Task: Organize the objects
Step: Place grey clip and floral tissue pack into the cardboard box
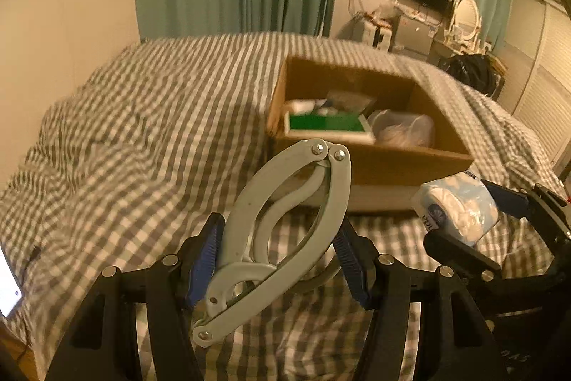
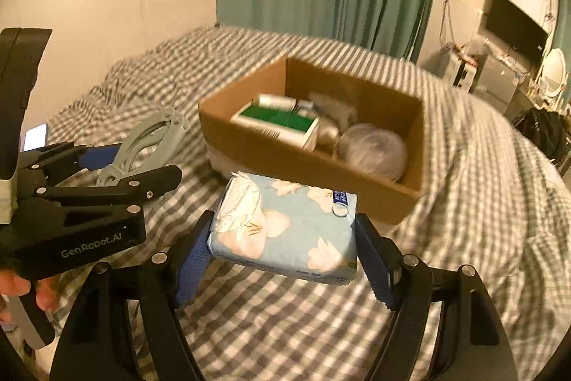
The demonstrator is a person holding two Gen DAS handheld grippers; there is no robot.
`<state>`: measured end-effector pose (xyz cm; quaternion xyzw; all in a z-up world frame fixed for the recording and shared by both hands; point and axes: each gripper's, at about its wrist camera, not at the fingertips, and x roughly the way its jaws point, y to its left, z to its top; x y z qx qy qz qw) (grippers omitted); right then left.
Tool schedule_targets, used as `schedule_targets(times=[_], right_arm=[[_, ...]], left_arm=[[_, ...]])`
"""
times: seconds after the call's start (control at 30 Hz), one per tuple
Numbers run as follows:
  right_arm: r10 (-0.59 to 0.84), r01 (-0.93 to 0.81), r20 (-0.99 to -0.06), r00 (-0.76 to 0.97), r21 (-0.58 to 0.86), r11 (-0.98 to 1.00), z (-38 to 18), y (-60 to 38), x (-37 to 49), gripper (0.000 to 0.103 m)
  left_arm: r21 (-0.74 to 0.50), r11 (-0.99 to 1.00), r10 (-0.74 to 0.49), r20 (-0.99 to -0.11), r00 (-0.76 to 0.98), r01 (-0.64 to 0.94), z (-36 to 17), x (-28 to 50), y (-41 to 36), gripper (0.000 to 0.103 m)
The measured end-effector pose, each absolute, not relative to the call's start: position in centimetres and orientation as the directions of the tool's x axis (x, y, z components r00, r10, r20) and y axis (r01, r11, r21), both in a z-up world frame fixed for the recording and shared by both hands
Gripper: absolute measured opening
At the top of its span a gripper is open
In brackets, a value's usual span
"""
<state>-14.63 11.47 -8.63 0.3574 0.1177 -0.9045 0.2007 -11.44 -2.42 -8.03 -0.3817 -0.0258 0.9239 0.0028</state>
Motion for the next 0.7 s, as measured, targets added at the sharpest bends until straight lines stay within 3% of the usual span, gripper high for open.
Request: schedule_targets(times=[0.33,0.7], right_arm=[[-0.283,0.422,-0.608,-0.742,-0.095,-0.902,-3.0,14.2,-13.5,0.075],[-0.3,0.41,-0.554,-0.777,-0.083,-0.908,0.5,15.7,-18.2,0.075]], left_arm=[[-0.028,-0.999,0.043,-0.625,-0.78,-0.032,-2.5,-12.0,-0.4,0.063],[-0.051,-0.996,0.089,-0.597,-0.798,-0.073,0.9,-18.7,2.0,0.063]])
